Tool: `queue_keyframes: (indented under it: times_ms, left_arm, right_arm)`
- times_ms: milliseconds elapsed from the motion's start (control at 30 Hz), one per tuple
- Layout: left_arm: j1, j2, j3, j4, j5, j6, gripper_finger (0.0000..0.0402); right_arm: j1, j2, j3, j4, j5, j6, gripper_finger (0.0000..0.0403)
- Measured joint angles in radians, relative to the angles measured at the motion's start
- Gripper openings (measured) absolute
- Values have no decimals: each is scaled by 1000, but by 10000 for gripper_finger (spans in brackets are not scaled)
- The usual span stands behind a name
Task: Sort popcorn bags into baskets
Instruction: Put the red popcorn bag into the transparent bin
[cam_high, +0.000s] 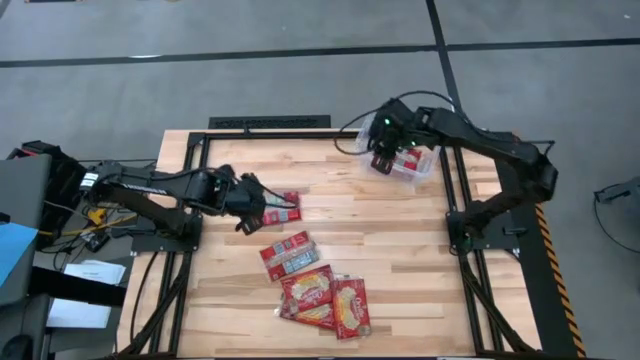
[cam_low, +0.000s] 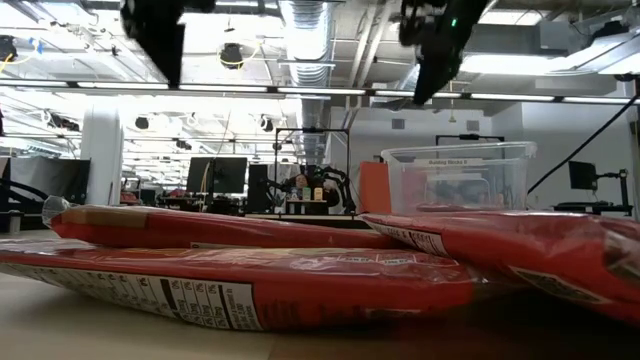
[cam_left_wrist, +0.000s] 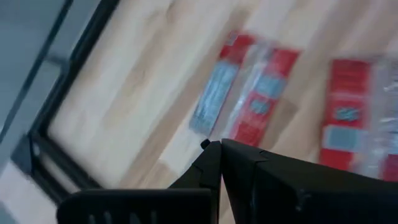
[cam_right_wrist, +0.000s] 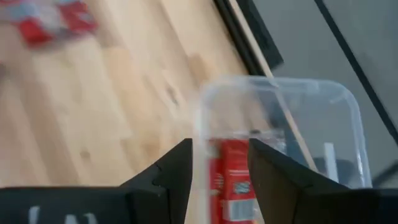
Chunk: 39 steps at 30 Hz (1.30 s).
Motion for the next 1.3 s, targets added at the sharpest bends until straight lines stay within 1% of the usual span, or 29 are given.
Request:
queue_keyframes:
  times_ms: [67,100,233,300,367,433,533,600,667,800,933,1100,1200,1300]
  left_arm:
    - [7,-28,-103,37,21,-53,8]
    - [15,-41,-163,83,46,-72,14]
    - [52,-74,-401,370,143,-120,48]
    - [81,-74,-494,512,160,-112,63]
    - [118,-60,-564,631,156,-100,75]
    - [160,-45,-620,715,158,-87,82]
    - [221,-6,-677,831,193,-76,86]
    - [255,24,-703,895,244,-73,86]
    - [275,56,-720,998,294,-71,86]
    - [279,155,-725,1181,390,-50,87]
    - [272,278,-698,1352,452,-67,87]
    - [263,407,-627,1404,481,-82,87]
    - [256,439,-591,1403,485,-64,87]
    - [253,442,-584,1409,481,-36,87]
  right_arm:
    - [40,-25,0,2,1,28,170]
    - [54,-35,0,1,1,38,168]
    - [104,-53,-1,1,4,62,161]
    - [122,-52,-1,0,3,67,159]
    - [135,-48,-1,2,3,67,157]
    - [146,-38,-1,4,3,73,156]
    - [155,-22,-2,7,1,92,153]
    - [157,-16,-5,6,-17,94,152]
    - [170,-4,-6,7,-45,96,153]
    - [208,24,-6,34,-93,97,159]
    - [253,78,-6,77,-96,94,165]
    - [298,186,-6,169,-125,88,183]
    - [317,267,-6,228,-137,85,212]
    - [323,353,-6,268,-142,50,251]
